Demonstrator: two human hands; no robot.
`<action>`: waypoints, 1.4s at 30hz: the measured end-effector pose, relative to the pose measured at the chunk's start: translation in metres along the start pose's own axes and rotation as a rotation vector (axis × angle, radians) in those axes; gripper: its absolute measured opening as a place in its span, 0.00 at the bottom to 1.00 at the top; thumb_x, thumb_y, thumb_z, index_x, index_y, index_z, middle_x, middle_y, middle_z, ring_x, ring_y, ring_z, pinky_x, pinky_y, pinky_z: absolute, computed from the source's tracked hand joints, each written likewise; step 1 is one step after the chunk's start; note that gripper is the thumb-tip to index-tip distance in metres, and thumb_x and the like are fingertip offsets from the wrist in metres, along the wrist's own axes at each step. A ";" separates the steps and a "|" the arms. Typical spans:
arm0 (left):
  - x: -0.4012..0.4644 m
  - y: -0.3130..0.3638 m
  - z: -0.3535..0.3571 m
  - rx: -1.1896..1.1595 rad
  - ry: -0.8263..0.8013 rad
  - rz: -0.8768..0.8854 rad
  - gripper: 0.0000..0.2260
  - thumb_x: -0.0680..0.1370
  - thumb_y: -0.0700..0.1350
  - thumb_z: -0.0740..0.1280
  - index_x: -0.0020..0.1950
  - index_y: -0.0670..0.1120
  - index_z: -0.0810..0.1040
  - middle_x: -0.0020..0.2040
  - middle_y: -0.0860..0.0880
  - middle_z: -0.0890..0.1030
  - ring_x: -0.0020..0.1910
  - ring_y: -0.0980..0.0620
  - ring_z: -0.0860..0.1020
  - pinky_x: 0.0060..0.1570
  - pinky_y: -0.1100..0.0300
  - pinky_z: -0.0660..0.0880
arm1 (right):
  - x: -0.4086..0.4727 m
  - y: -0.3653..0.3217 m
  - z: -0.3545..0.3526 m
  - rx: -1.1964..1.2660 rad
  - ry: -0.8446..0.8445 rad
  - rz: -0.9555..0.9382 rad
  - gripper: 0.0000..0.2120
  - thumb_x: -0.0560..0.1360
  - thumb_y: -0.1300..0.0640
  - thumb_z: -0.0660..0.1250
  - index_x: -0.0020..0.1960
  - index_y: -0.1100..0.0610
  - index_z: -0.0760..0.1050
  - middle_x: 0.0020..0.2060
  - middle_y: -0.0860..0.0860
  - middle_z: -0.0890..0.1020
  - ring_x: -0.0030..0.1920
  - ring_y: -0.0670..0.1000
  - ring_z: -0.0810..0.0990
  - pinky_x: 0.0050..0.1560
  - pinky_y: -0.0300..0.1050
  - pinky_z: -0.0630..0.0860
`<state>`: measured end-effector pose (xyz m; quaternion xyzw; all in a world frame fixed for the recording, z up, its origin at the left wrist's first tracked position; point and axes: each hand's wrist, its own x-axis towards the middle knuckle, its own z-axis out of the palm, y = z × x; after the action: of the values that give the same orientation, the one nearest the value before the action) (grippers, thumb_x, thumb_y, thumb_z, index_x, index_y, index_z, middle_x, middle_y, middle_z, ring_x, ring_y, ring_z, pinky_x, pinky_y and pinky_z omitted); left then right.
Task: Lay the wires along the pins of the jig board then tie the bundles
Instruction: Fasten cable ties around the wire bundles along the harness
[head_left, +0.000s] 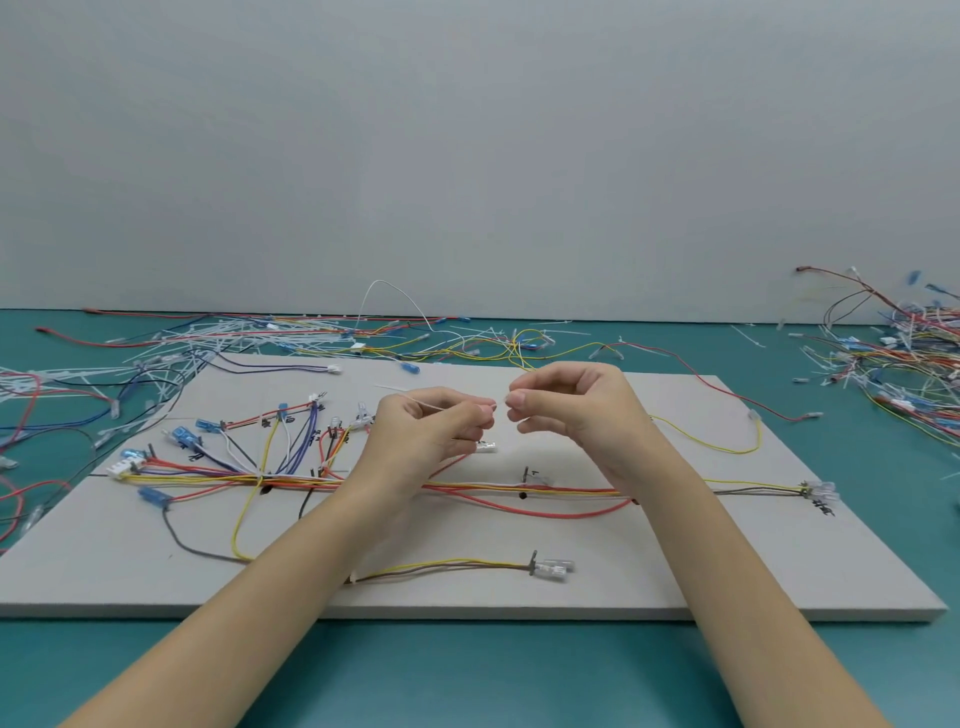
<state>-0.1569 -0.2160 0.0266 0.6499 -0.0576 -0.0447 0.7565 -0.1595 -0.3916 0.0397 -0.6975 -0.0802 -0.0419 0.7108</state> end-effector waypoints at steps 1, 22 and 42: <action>0.000 0.001 0.000 -0.002 -0.001 0.000 0.07 0.74 0.35 0.70 0.38 0.43 0.85 0.35 0.47 0.84 0.33 0.56 0.79 0.38 0.67 0.79 | 0.000 0.000 0.000 0.013 0.016 -0.013 0.04 0.70 0.69 0.72 0.42 0.62 0.82 0.35 0.55 0.84 0.36 0.51 0.83 0.39 0.40 0.79; 0.001 -0.011 -0.002 0.438 -0.107 0.276 0.04 0.73 0.39 0.74 0.39 0.46 0.86 0.34 0.52 0.83 0.32 0.60 0.76 0.35 0.71 0.71 | 0.002 -0.001 0.002 0.250 0.199 -0.070 0.09 0.73 0.70 0.69 0.53 0.63 0.78 0.37 0.59 0.82 0.39 0.53 0.83 0.41 0.41 0.80; 0.007 -0.022 -0.020 1.171 -0.422 0.355 0.04 0.78 0.51 0.67 0.46 0.52 0.77 0.44 0.57 0.73 0.45 0.58 0.70 0.48 0.59 0.68 | 0.012 0.023 -0.007 -0.361 0.248 -0.155 0.11 0.73 0.71 0.68 0.44 0.56 0.78 0.33 0.54 0.81 0.35 0.52 0.81 0.40 0.41 0.78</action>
<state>-0.1473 -0.2004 0.0019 0.9128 -0.3265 -0.0071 0.2452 -0.1433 -0.3978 0.0193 -0.7947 -0.0370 -0.1955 0.5735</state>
